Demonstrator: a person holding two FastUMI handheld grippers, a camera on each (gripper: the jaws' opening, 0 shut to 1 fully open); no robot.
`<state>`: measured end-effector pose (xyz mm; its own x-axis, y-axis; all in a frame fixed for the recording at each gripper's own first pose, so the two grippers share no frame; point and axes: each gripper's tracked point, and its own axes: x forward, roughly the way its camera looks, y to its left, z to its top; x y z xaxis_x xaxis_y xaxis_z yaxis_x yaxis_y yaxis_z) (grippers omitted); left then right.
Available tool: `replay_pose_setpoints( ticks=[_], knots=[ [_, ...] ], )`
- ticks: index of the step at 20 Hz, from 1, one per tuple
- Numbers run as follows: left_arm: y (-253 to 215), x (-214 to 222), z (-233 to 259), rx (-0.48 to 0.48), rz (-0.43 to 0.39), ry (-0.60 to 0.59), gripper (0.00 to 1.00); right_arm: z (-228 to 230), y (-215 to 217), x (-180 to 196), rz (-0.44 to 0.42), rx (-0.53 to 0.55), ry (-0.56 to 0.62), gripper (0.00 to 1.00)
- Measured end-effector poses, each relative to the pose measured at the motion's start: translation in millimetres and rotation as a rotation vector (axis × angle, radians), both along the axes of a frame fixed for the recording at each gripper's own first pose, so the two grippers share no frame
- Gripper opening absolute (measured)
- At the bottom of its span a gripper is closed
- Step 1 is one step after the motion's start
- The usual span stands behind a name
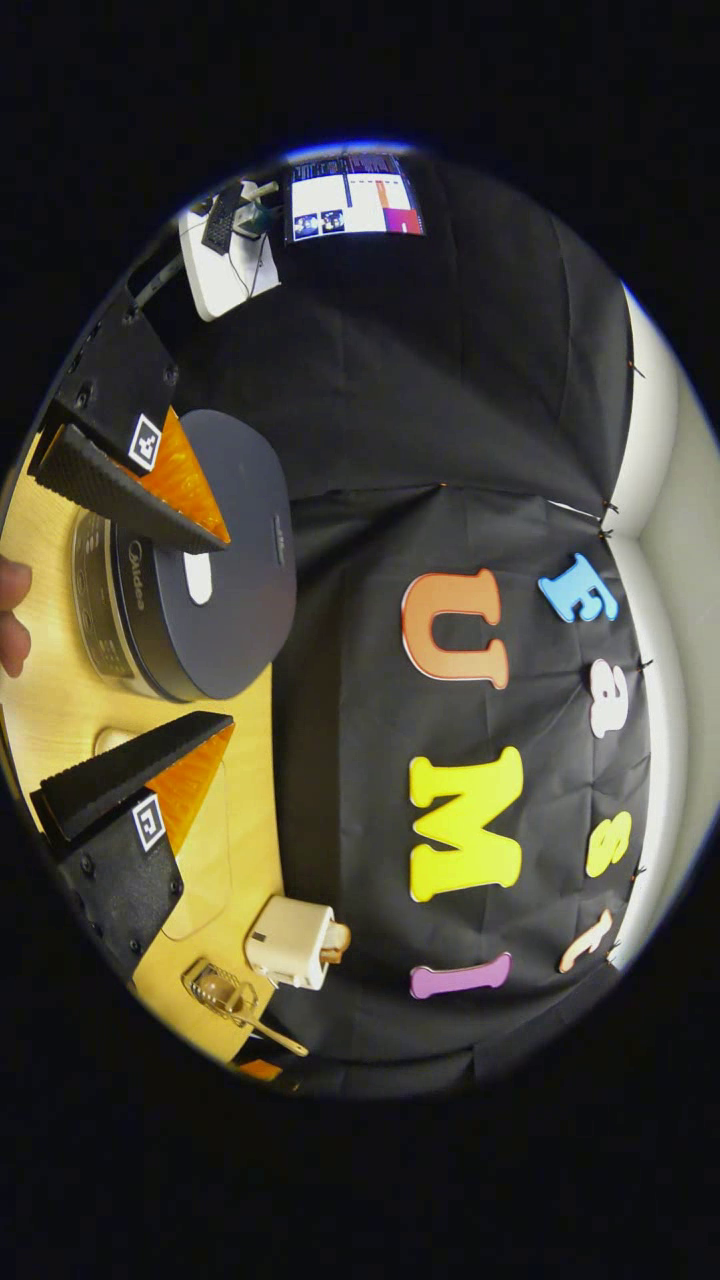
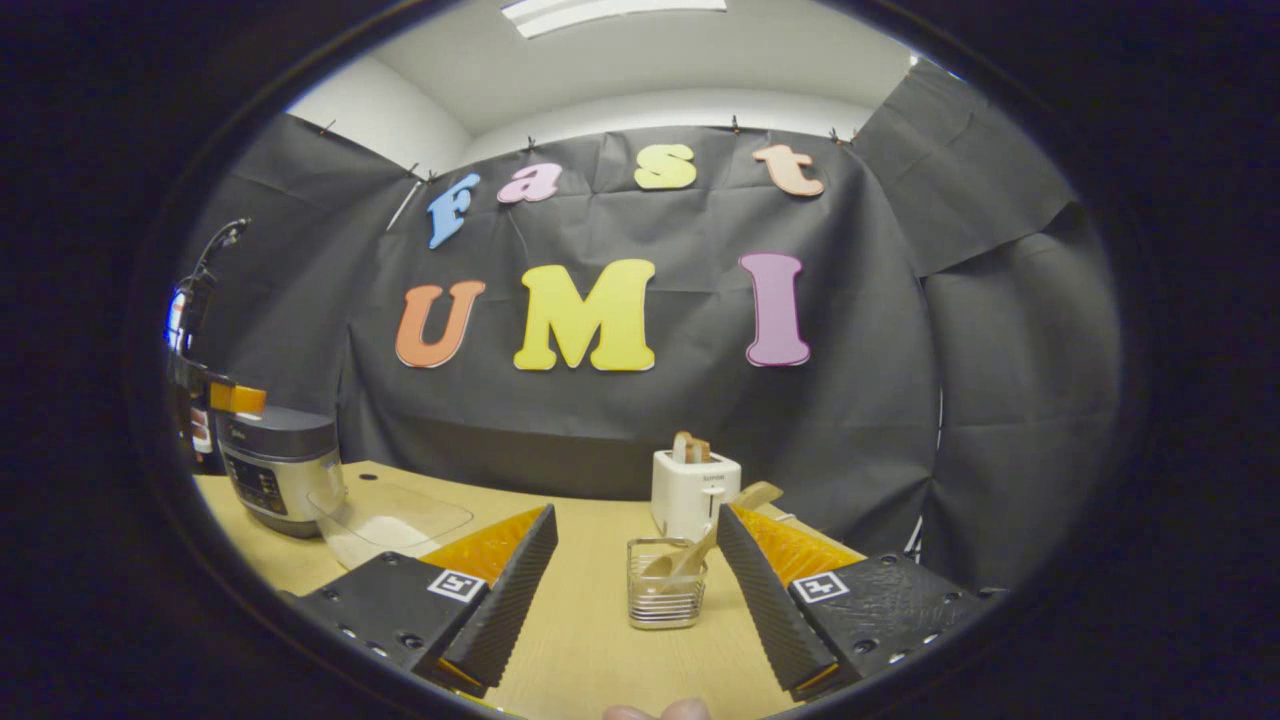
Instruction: Close the left gripper, press the button to open the rice cooker; take a wooden spoon from the chopstick holder with the right hand, scoop a spoonful of rice and pour it into the rice cooker, then put the wooden spoon back into the chopstick holder.
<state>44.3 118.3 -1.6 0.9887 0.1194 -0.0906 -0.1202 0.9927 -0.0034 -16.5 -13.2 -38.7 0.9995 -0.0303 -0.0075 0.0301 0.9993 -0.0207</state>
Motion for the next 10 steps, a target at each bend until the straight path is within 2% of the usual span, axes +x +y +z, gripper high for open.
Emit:
replay_pose_setpoints(
  ticks=[3,4,5,6,10],
  knots=[
    [-33.7,-8.4,29.3,0.013,-0.065,-0.097,1.00,24.0,22.3,5.4,0.063,0.008,-0.057,0.95],
    [-45.9,-13.6,37.3,0.020,-0.089,-0.123,0.94,30.3,22.8,5.7,0.058,0.002,-0.066,0.95],
    [-56.3,-20.0,41.8,0.029,-0.108,-0.138,0.94,37.4,26.7,3.8,0.060,0.003,-0.081,0.95],
    [-64.3,-28.2,44.1,0.038,-0.121,-0.154,1.00,45.5,31.9,0.9,0.058,0.012,-0.097,0.97],
    [-93.6,-51.4,38.6,0.017,-0.159,-0.174,0.99,62.7,46.5,-10.8,0.057,0.028,-0.133,0.95]
  ],
)
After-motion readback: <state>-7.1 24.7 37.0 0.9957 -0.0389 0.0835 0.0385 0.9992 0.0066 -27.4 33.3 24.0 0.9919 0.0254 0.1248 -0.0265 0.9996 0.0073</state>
